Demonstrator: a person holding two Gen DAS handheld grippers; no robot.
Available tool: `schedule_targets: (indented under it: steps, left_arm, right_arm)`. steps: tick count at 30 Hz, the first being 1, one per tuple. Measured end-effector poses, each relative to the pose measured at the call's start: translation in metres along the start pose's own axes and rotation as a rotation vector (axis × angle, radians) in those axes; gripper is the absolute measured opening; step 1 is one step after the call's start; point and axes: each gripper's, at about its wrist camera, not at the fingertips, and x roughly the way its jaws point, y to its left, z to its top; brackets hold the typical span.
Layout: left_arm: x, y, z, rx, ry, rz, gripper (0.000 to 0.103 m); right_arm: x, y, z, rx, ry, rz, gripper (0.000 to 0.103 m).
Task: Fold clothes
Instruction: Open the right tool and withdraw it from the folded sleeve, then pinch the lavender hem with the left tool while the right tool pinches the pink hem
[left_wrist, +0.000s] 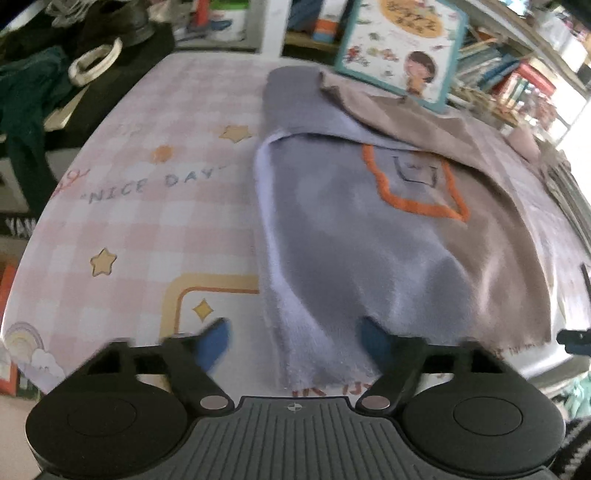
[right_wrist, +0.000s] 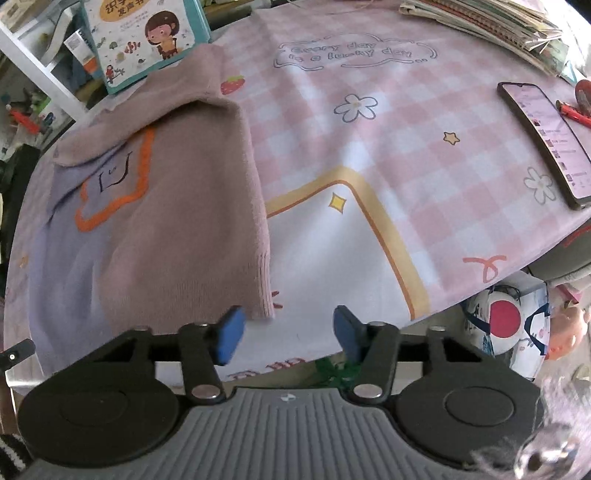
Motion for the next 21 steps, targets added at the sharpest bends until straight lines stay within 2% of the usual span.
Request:
schedule_targets:
  steps: [1, 3, 7, 10, 14, 15, 16, 18, 21]
  left_arm:
    - [0.003, 0.003, 0.001, -0.025, 0.013, -0.001, 0.045]
    - [0.009, 0.008, 0.004, -0.067, 0.033, -0.006, 0.039]
    - [0.016, 0.01, 0.006, -0.1, 0.054, -0.011, 0.036]
    - [0.013, 0.008, 0.008, -0.093, 0.034, -0.032, 0.03]
    - [0.007, 0.005, 0.011, -0.085, 0.005, -0.061, 0.029]
    - [0.006, 0.004, 0.012, -0.083, -0.002, -0.069, 0.026]
    - [0.004, 0.004, 0.013, -0.081, -0.009, -0.076, 0.016]
    - [0.002, 0.002, 0.014, -0.076, -0.023, -0.09, 0.006]
    - [-0.002, 0.0, 0.017, -0.07, -0.044, -0.112, 0.005]
  right_arm:
    - [0.002, 0.001, 0.001, 0.001, -0.001, 0.005, 0.043]
    - [0.005, 0.003, 0.004, -0.001, -0.001, 0.01, 0.041]
    - [0.015, 0.007, 0.012, -0.02, 0.005, 0.022, 0.038]
    - [0.023, 0.009, 0.016, -0.032, 0.017, 0.015, 0.036]
    - [0.029, 0.012, 0.021, -0.05, 0.021, 0.007, 0.033]
    - [0.03, 0.014, 0.022, -0.062, 0.021, 0.003, 0.031]
    - [0.031, 0.016, 0.023, -0.077, 0.024, 0.001, 0.024]
    - [0.033, 0.021, 0.025, -0.111, 0.036, 0.017, 0.011]
    - [0.022, 0.028, 0.027, -0.168, -0.009, 0.081, 0.006]
